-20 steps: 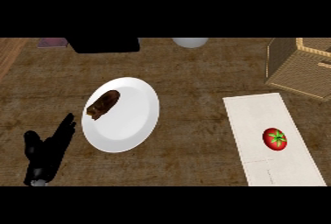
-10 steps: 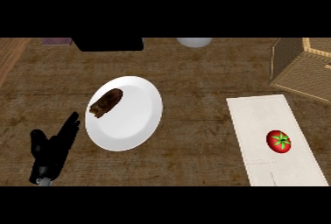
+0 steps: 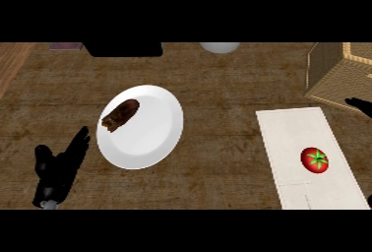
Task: Pick the tomato from the placemat and place it in the basket
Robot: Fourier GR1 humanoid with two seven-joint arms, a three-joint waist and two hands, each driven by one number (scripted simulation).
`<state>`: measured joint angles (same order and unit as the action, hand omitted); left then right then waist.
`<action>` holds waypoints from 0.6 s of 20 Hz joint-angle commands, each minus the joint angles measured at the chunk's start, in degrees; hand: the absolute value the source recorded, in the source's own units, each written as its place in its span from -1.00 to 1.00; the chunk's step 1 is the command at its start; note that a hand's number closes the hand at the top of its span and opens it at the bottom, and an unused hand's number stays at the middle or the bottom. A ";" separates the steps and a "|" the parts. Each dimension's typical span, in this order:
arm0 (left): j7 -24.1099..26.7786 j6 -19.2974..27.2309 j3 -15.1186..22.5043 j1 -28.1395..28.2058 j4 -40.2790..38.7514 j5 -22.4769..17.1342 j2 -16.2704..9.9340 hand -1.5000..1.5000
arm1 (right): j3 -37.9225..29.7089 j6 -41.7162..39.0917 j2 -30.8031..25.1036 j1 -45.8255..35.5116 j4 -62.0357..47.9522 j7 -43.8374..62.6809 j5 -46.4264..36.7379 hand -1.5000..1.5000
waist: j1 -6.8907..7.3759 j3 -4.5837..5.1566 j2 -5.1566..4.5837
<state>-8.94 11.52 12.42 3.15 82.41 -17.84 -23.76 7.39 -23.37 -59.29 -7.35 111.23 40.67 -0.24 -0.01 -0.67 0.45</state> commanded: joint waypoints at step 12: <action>-4.68 -1.70 -0.76 4.80 -0.25 0.24 0.17 0.00 | 2.64 3.95 7.82 7.87 -3.81 -8.70 -13.43 -1.00 | -0.19 0.64 -0.35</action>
<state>-9.71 11.20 11.50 4.28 83.85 -16.30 -23.07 9.82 -20.28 -52.75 -2.25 106.90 32.98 -11.34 -0.08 -0.66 0.55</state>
